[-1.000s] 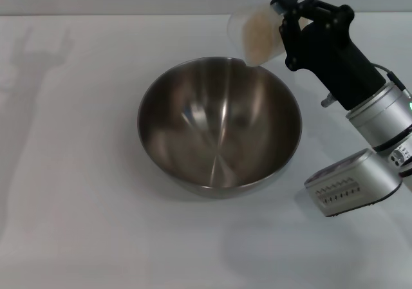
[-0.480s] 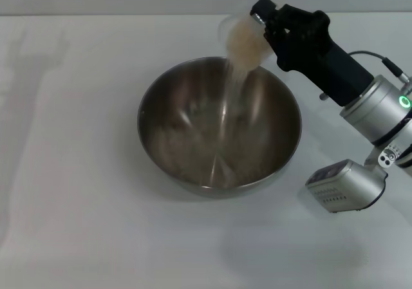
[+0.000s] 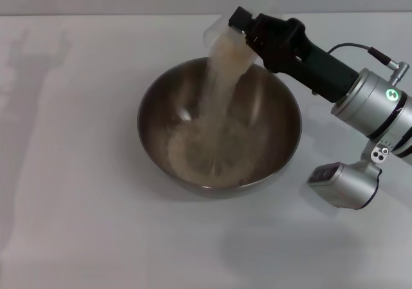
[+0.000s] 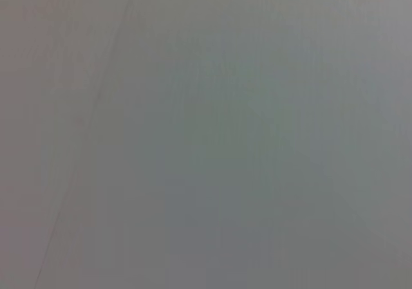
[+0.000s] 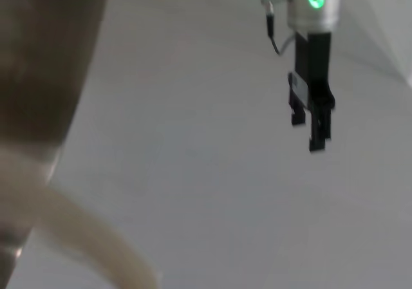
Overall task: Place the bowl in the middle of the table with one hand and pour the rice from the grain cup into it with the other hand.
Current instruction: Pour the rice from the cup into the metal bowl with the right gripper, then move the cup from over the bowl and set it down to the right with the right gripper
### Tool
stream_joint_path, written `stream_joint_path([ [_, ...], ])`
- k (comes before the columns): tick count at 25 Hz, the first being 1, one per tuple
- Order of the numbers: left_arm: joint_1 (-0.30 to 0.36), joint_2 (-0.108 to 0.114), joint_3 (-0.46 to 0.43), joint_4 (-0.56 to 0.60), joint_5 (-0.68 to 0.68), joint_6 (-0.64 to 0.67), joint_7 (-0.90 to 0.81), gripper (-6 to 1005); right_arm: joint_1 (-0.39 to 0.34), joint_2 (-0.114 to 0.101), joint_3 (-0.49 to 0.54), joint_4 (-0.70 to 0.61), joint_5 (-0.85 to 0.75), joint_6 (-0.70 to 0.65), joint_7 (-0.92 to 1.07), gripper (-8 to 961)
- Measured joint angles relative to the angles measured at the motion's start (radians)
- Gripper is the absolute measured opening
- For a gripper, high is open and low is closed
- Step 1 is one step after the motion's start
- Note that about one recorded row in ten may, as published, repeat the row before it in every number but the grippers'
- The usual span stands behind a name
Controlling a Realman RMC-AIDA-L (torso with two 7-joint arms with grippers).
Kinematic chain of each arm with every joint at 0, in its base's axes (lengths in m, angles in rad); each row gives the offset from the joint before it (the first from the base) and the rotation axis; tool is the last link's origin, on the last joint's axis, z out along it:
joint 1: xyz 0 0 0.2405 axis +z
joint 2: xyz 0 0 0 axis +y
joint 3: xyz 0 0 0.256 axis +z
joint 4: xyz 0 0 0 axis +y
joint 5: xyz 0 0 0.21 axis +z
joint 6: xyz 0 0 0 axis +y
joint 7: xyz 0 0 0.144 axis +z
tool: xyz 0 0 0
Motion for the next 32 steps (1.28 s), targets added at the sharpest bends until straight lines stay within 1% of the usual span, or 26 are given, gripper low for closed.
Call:
stream_joint_path([
  [5, -0.006, -0.003, -0.008, 0.0, -0.001, -0.007, 0.0, 810, 0.02, -0.001, -0.058, -0.022, -0.001, -0.001, -0.058, 19],
  [10, -0.009, -0.011, -0.024, 0.0, -0.002, -0.012, 0.0, 810, 0.038, -0.003, -0.106, -0.046, -0.001, -0.002, -0.098, 19],
  [15, -0.011, -0.012, -0.025, 0.0, -0.002, -0.019, 0.0, 810, 0.051, -0.003, -0.15, -0.082, 0.001, -0.001, -0.129, 18],
  [27, -0.023, -0.01, -0.027, 0.0, -0.002, -0.035, 0.0, 810, 0.058, -0.002, -0.154, -0.088, 0.01, -0.001, -0.146, 19],
  [29, -0.023, -0.01, -0.028, 0.0, -0.001, -0.035, 0.0, 810, 0.056, -0.002, -0.15, -0.074, 0.037, -0.001, -0.129, 19],
  [32, -0.023, -0.01, -0.028, 0.0, -0.001, -0.035, 0.0, 810, 0.043, 0.0, -0.149, -0.018, 0.166, -0.014, -0.027, 19],
])
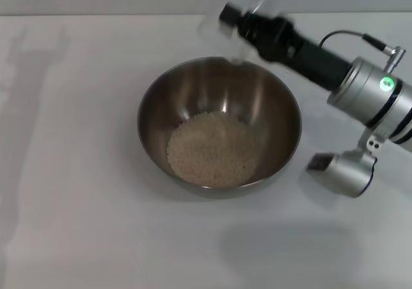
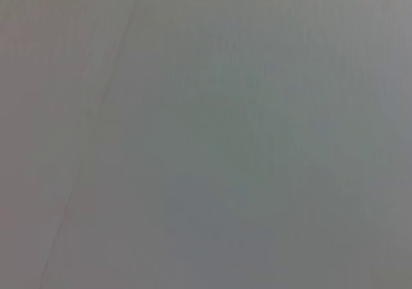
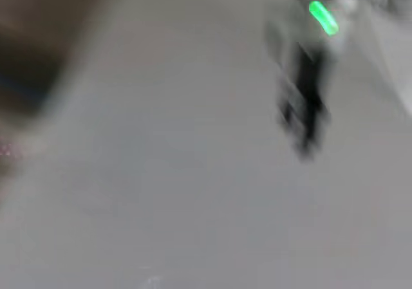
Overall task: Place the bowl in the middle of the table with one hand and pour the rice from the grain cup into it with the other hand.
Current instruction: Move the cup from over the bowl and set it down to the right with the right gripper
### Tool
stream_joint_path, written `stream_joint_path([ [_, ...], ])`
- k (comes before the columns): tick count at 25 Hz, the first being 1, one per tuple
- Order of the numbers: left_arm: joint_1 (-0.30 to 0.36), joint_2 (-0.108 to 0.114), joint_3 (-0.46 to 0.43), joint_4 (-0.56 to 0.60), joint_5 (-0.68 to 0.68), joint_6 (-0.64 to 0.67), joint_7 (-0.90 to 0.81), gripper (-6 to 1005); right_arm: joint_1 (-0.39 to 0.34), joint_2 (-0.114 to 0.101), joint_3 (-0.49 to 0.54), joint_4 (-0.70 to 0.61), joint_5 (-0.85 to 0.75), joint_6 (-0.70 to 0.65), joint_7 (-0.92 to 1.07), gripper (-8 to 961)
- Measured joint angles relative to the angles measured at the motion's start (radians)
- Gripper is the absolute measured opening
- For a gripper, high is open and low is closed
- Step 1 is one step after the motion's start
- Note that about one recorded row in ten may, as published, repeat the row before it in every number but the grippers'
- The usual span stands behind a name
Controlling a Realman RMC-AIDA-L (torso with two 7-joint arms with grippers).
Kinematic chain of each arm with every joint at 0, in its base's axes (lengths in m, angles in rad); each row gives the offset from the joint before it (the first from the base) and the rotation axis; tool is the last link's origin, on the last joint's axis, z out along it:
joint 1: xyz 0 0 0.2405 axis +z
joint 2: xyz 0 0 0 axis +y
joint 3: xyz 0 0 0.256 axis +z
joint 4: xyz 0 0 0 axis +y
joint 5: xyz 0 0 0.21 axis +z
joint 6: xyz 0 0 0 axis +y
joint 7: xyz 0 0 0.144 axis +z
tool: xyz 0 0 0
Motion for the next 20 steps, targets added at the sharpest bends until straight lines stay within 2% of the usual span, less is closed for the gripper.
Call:
stream_joint_path([
  [3, 0.002, 0.0, 0.0, 0.001, 0.0, 0.0, 0.0, 810, -0.023, 0.003, 0.006, 0.074, 0.155, -0.039, 0.174, 19],
  [4, 0.003, 0.0, 0.0, 0.004, 0.0, 0.001, 0.0, 810, -0.04, 0.005, 0.027, 0.133, 0.238, -0.06, 0.313, 19],
  [5, 0.003, 0.001, 0.0, 0.004, 0.0, 0.002, 0.0, 810, -0.04, 0.005, 0.027, 0.133, 0.238, -0.06, 0.313, 19],
  [8, 0.005, 0.002, 0.0, 0.004, 0.0, 0.004, 0.0, 810, -0.071, 0.008, 0.098, 0.217, 0.318, -0.063, 0.541, 19],
  [9, 0.007, 0.003, 0.0, 0.003, 0.0, 0.005, 0.0, 810, -0.099, 0.009, 0.16, 0.265, 0.348, -0.056, 0.718, 19],
  [10, 0.008, 0.004, 0.0, 0.002, 0.0, 0.005, 0.0, 810, -0.099, 0.009, 0.16, 0.265, 0.348, -0.056, 0.718, 19],
  [13, 0.01, 0.005, -0.001, 0.001, 0.0, 0.006, 0.0, 810, -0.145, 0.009, 0.235, 0.314, 0.361, -0.04, 0.949, 19],
  [14, 0.01, 0.005, -0.002, 0.001, 0.0, 0.006, 0.0, 810, -0.178, 0.01, 0.29, 0.34, 0.362, -0.007, 1.075, 19],
  [17, 0.01, 0.008, -0.003, 0.001, 0.0, 0.007, 0.0, 810, -0.214, 0.012, 0.351, 0.362, 0.363, 0.094, 1.191, 20],
  [20, 0.012, 0.009, -0.003, 0.0, 0.001, 0.012, 0.0, 810, -0.229, 0.012, 0.367, 0.365, 0.365, 0.157, 1.247, 20],
])
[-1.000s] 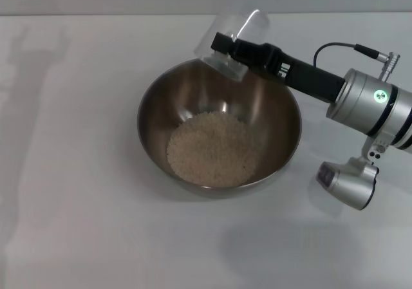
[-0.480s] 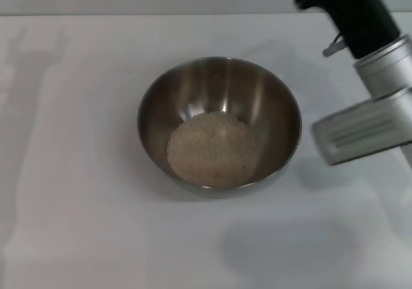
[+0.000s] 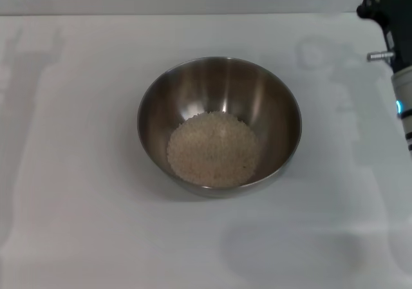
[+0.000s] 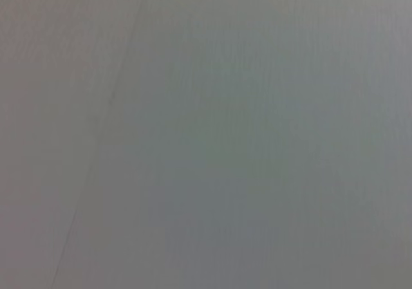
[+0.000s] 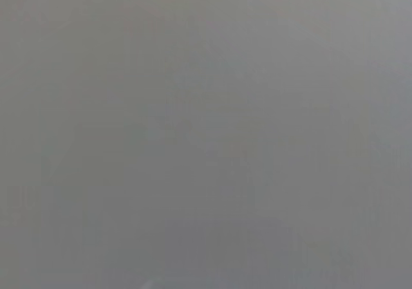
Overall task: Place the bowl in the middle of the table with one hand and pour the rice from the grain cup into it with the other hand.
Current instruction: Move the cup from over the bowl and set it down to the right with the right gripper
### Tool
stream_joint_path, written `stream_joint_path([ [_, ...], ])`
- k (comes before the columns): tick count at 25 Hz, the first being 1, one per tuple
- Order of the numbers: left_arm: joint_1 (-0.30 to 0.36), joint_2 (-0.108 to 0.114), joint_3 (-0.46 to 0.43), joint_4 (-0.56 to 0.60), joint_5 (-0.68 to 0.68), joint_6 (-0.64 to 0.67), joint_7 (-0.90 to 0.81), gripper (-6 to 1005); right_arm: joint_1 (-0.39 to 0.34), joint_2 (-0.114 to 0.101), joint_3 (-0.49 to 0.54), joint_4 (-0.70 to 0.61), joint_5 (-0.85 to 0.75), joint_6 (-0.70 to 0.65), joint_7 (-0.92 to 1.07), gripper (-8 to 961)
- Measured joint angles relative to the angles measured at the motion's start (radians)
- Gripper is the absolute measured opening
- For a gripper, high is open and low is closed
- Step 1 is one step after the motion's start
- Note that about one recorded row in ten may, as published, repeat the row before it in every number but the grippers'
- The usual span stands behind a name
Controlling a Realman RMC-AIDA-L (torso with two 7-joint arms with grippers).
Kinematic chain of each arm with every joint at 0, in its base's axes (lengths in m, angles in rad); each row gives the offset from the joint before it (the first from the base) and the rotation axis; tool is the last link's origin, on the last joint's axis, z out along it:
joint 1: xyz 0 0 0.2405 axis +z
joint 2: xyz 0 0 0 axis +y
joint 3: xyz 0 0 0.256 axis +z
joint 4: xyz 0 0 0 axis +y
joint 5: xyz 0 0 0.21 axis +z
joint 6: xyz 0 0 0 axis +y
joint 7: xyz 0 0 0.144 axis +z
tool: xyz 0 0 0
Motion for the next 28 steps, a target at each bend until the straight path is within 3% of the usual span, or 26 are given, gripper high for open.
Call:
stream_joint_path([
  [14, 0.008, 0.008, 0.009, -0.005, 0.001, 0.035, 0.0, 810, -0.006, 0.002, 0.01, -0.008, 0.014, 0.351, 0.046, 20],
  [28, 0.022, 0.003, 0.012, -0.038, 0.0, 0.036, -0.001, 810, 0.014, 0.002, 0.007, -0.036, 0.013, 0.447, 0.05, 19],
])
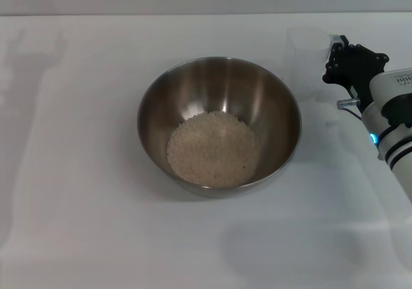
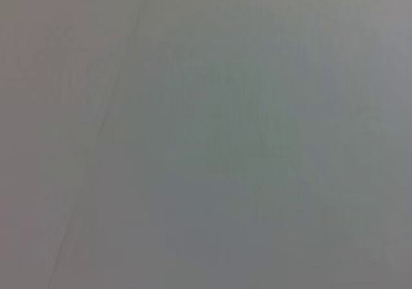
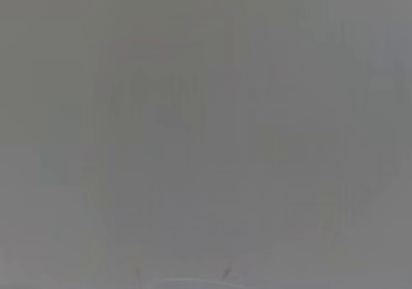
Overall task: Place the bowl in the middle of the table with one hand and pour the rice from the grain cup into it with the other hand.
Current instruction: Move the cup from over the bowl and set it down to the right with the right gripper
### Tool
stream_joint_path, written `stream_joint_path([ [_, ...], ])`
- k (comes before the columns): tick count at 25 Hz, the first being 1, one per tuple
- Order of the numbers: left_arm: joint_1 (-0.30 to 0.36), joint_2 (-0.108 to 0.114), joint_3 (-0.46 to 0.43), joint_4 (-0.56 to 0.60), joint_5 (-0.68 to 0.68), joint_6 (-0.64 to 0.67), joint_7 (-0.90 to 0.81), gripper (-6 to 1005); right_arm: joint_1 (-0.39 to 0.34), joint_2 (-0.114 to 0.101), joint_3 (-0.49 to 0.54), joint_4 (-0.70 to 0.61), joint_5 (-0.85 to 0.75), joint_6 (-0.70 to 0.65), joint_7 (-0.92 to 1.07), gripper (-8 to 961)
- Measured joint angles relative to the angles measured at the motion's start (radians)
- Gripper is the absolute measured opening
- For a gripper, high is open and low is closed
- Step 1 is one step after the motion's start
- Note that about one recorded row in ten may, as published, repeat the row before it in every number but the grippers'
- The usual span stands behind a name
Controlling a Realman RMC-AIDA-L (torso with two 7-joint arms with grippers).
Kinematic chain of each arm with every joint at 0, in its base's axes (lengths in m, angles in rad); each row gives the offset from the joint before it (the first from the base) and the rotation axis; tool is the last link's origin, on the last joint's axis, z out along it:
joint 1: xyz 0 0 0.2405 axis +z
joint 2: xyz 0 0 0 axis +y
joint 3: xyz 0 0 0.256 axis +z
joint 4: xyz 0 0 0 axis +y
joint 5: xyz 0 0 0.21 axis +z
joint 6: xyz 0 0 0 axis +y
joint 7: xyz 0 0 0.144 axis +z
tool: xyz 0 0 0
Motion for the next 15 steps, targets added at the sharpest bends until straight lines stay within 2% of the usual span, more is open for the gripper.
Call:
stream_joint_path([
  [15, 0.007, 0.001, -0.001, -0.011, 0.0, 0.001, 0.001, 810, 0.024, -0.002, -0.015, -0.011, -0.01, 0.066, -0.004, 44],
])
